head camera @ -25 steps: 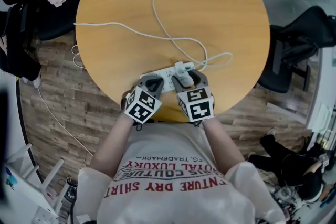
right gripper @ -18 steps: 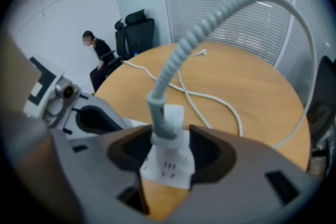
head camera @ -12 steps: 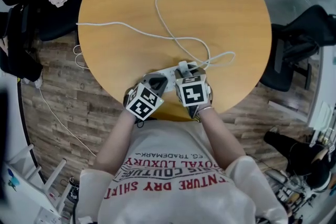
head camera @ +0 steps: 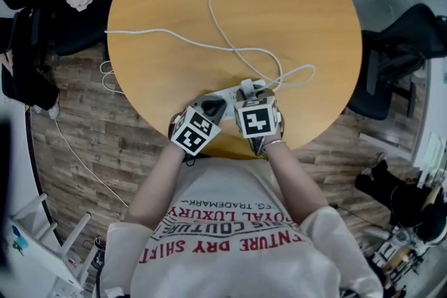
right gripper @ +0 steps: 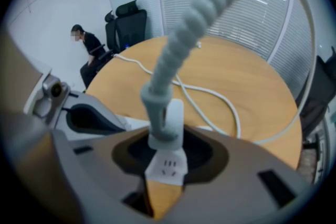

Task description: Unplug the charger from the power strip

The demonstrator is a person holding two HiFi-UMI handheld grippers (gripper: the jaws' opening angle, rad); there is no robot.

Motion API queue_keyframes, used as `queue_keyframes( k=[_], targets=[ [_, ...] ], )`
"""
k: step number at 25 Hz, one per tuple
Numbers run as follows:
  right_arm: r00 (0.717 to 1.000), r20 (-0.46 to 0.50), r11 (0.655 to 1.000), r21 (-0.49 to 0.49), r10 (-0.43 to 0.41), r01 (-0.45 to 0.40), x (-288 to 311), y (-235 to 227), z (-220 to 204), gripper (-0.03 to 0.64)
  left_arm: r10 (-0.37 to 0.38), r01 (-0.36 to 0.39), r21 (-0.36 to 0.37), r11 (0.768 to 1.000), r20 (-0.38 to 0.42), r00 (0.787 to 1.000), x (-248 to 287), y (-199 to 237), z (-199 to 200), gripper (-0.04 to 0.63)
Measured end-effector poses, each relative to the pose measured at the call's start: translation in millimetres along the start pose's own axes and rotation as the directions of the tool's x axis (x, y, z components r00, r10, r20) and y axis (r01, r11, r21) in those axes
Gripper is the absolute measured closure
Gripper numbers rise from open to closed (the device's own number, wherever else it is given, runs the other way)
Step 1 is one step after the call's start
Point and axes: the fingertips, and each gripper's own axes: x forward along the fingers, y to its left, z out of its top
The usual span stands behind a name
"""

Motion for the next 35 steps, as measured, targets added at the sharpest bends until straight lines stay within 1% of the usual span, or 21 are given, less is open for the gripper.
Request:
queue_keyframes(
  k=[3,6,10,14,16,18,20,23,26,28,30,33,35],
  targets=[
    [1.0,0.026,1.0,-0.004,0.002,-0.002,-13,2,7,0.46,0.017,-0.017,-0.037,0.999,0.004,1.0,-1,4,1,0.566],
    [0.997,0.072,1.0,-0.012,0.009,-0.008,-29,5,21,0.46,0.017,-0.017,-0.04,0.999,-0.007,1.0,-2,5,2,0.566],
    [0.993,0.117,1.0,-0.009,0.014,-0.013,-45,4,28,0.46,0.015,-0.015,-0.035,0.999,-0.001,1.0,-3,4,4,0.566],
    [0.973,0.217,0.997,-0.028,0.074,-0.069,-69,10,38,0.46,0.023,-0.024,-0.037,0.999,-0.018,1.0,-3,5,-1,0.566],
    [0.962,0.257,0.996,-0.061,0.086,-0.072,-83,11,41,0.46,0.028,-0.029,-0.02,0.999,-0.021,0.999,-8,3,0,0.566],
    [0.95,0.301,0.993,-0.107,0.081,-0.051,-97,10,46,0.46,0.039,-0.038,-0.02,0.999,0.034,0.999,-21,2,14,0.566],
    [0.933,0.352,0.989,-0.143,0.076,-0.027,-113,9,54,0.46,0.066,-0.062,-0.035,0.997,0.128,0.99,-39,4,39,0.566],
    [0.912,0.402,0.984,-0.176,0.081,-0.01,-131,9,64,0.46,0.11,-0.106,-0.031,0.994,0.26,0.959,-72,9,79,0.566],
    [0.895,0.439,0.977,-0.213,0.077,0.02,-145,8,76,0.46,0.14,-0.147,-0.008,0.989,0.356,0.924,-105,12,113,0.566],
    [0.874,0.479,0.974,-0.225,0.076,0.038,-156,9,86,0.46,0.158,-0.177,0.01,0.984,0.411,0.898,-129,12,131,0.566],
    [0.842,0.534,0.973,-0.223,0.076,0.054,-170,10,97,0.46,0.17,-0.206,0.025,0.978,0.469,0.867,-153,11,149,0.566],
    [0.777,0.624,0.974,-0.214,0.082,0.069,-195,11,112,0.46,0.163,-0.23,0.048,0.972,0.564,0.809,-187,3,174,0.566],
    [0.734,0.671,0.975,-0.214,0.101,0.061,-212,15,118,0.462,0.16,-0.247,0.058,0.967,0.616,0.772,-207,-3,186,0.566]
  ],
)
